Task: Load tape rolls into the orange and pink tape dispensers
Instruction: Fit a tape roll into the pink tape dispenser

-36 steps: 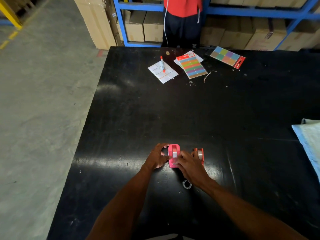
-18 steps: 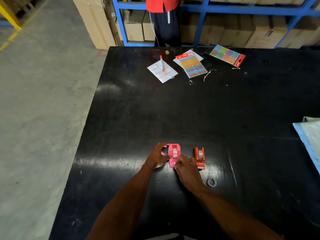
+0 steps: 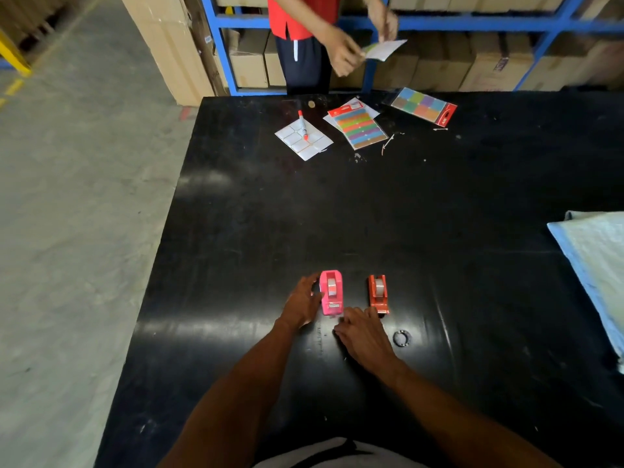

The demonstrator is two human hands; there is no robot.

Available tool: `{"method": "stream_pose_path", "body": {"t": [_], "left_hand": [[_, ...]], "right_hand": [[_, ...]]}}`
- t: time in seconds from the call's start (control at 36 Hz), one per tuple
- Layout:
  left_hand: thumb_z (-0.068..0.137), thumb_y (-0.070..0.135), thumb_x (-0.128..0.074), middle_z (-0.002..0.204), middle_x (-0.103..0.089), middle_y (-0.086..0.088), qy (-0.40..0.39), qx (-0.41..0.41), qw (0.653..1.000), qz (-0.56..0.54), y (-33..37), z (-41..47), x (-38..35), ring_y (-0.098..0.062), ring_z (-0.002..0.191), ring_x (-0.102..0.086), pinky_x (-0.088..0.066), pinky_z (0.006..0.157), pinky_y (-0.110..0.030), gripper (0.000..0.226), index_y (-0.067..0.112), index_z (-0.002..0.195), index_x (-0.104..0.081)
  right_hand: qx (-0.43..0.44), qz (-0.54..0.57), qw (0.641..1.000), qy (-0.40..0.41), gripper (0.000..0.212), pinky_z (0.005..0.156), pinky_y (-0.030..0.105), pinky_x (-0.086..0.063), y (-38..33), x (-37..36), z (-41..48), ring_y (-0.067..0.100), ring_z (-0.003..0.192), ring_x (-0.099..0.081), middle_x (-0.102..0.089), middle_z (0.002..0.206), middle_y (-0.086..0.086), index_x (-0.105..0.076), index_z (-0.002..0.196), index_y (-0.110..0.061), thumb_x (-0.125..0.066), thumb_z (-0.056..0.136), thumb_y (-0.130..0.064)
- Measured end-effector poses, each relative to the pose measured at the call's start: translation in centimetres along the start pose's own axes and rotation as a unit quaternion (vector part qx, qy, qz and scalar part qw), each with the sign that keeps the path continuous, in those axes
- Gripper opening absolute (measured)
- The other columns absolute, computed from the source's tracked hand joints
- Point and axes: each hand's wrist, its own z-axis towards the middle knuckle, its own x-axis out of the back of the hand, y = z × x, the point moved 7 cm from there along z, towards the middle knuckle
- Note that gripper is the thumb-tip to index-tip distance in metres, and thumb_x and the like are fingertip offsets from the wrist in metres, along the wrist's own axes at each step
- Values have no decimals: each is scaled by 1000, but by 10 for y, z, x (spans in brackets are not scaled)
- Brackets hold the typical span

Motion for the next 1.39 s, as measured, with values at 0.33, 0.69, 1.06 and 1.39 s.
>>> {"method": "stream_pose_path", "body": {"t": [0.33, 0.69, 1.06, 1.39], "left_hand": [[96, 26, -48, 112, -57, -3, 124, -123, 982, 70, 43, -85, -20, -22, 94, -61, -49, 80, -34, 17, 22, 112, -53], [78, 23, -73, 132, -41, -5, -35, -74, 981, 179, 40, -100, -118, -24, 116, -51, -48, 98, -33, 54, 23, 127, -50], [91, 27, -52, 112, -56, -9, 11, -51, 988, 143, 12, -113, -54, -28, 99, -60, -51, 85, -39, 20, 19, 108, -60], [88, 26, -63, 132, -51, -9, 42, -11, 984, 171, -37, -81, 65, -31, 115, -58, -47, 92, -35, 42, 13, 126, -53]], "right_hand": [[-160, 35, 981, 108, 7, 79, 42, -47, 78, 17, -91, 24, 87, -62, -64, 93, 2, -68, 94, -21, -68, 88, -23], [-178, 123, 975, -42, 35, 81, 37, -54, 105, -13, -99, 27, 108, -57, -47, 128, 8, -52, 126, -18, -62, 91, -18], [-50, 167, 982, -69, 21, 85, 36, -50, 39, -6, -66, 25, 100, -58, -54, 117, 6, -57, 113, -19, -52, 94, -27], [-31, 128, 989, -61, 20, 80, 38, -52, -45, 22, 43, 30, 104, -63, -57, 121, 9, -60, 110, -11, -54, 92, -16]]}}
